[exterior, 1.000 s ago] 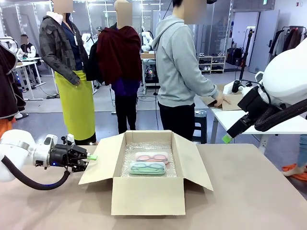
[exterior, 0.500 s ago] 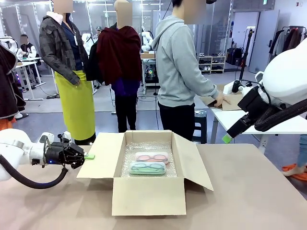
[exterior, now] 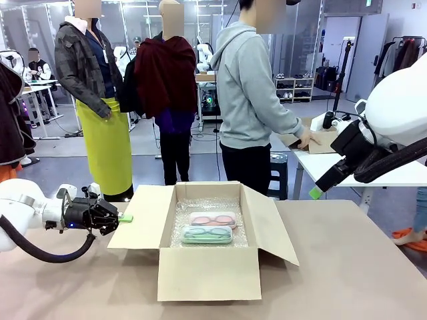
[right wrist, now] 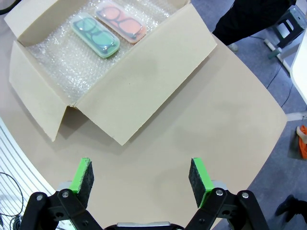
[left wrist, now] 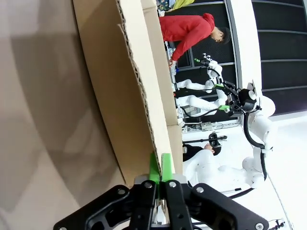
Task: Pack the glasses set securely to prepare it for shipping.
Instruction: Position the Package Box on the left side of the table.
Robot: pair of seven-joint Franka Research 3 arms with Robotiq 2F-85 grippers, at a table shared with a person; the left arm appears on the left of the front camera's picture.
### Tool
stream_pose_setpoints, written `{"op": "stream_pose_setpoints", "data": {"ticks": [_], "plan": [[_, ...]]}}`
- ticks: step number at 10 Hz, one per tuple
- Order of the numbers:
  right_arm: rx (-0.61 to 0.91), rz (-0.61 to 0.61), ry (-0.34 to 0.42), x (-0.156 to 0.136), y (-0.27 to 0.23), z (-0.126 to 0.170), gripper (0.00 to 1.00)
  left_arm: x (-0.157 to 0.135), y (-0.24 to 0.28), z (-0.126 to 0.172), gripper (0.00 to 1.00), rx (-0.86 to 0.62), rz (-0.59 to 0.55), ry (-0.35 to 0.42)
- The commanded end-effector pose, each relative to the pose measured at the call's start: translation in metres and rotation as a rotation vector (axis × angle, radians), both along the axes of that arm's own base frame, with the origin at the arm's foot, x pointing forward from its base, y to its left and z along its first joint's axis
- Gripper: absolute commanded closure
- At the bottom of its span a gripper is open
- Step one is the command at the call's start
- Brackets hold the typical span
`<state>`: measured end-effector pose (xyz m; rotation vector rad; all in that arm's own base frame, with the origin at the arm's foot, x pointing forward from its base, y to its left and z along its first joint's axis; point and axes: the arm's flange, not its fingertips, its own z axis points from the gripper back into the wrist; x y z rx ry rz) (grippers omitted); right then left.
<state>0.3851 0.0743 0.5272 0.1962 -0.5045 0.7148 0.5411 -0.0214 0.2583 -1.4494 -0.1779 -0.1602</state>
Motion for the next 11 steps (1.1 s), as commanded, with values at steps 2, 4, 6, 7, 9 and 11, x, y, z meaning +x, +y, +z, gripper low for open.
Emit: {"op": "stream_pose_setpoints", "data": {"ticks": [2,4,6,7,9,11], "plan": [[-0.001,-0.018,0.015,0.0,0.003,0.003,0.0,0.0,0.001,0.0,1.0,-0.005,0.006,0.0],[-0.001,-0.018,0.015,0.0,0.003,0.003,0.0,0.0,0.0,0.0,0.98,0.0,0.0,0.0],[-0.001,-0.018,0.015,0.0,0.003,0.003,0.0,0.002,0.036,0.008,0.98,-0.001,-0.015,0.017],[-0.001,-0.018,0.015,0.0,0.003,0.003,0.0,0.0,0.053,0.014,0.98,0.006,-0.044,0.005],[-0.001,-0.018,0.015,0.0,0.003,0.003,0.0,-0.004,0.092,0.023,0.98,0.012,-0.071,0.0],[-0.001,-0.018,0.015,0.0,0.003,0.003,0.0,-0.009,0.155,0.031,0.98,-0.029,-0.049,0.012]]}}
